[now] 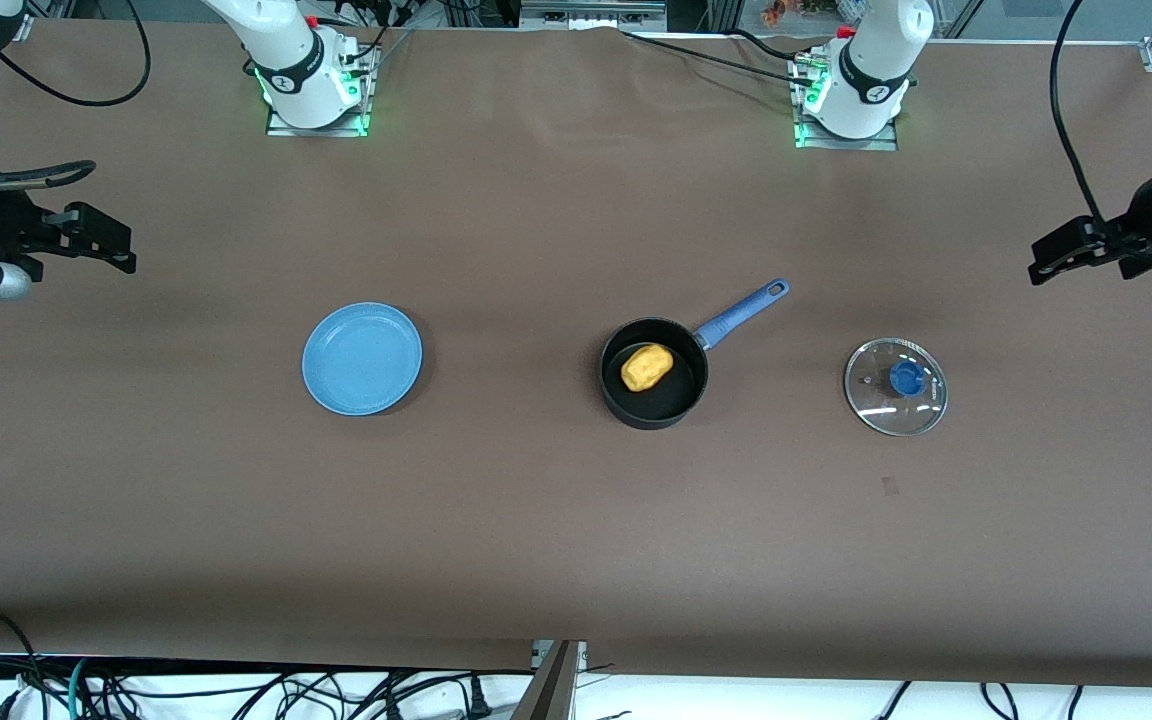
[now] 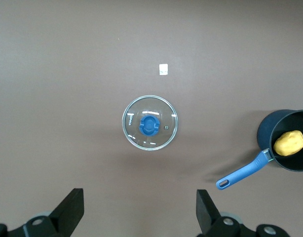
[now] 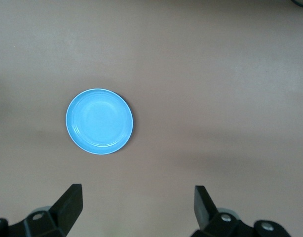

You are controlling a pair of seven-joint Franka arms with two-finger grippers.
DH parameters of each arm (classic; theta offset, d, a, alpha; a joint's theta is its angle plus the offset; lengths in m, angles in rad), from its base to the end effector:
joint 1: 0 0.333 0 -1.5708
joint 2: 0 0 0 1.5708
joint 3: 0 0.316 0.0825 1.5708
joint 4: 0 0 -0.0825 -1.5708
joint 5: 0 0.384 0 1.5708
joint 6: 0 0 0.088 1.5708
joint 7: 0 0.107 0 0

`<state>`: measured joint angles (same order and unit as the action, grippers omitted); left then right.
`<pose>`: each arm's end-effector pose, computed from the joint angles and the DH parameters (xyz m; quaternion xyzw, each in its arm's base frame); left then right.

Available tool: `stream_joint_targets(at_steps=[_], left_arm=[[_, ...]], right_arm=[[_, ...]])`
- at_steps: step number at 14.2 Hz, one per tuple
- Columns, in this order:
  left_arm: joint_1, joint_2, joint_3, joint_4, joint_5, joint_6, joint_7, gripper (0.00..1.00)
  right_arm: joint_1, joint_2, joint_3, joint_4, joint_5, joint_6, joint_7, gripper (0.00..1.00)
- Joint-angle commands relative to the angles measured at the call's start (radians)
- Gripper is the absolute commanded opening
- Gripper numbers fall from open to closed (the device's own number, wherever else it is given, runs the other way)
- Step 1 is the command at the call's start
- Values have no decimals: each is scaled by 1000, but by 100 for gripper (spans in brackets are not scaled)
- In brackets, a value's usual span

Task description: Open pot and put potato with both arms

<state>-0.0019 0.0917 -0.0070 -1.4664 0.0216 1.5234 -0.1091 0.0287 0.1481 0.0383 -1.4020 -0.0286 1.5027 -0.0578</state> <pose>0.5782 -0.0025 0.6175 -0.9985 -0.0504 0.0167 0.0115 0.5922 0.0347 0.6128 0.9978 0.0616 -0.0236 0.0116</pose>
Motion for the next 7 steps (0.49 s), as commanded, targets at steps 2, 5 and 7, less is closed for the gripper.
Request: stream_joint_targets(at_steps=[2,5,7], left_arm=[[-49,-41,51,-38,-23,17,-4,100],[-44,-14,45,-23,-23,14,-4,100],[-38,2,45,-23,-23,17,8,100]], right_arm=[[-3,-8,2,-9,-11,10,-17,100],[-3,-8,2,-9,-11,10,-17,100],[-1,-8,2,-9,-11,10,-17,100]])
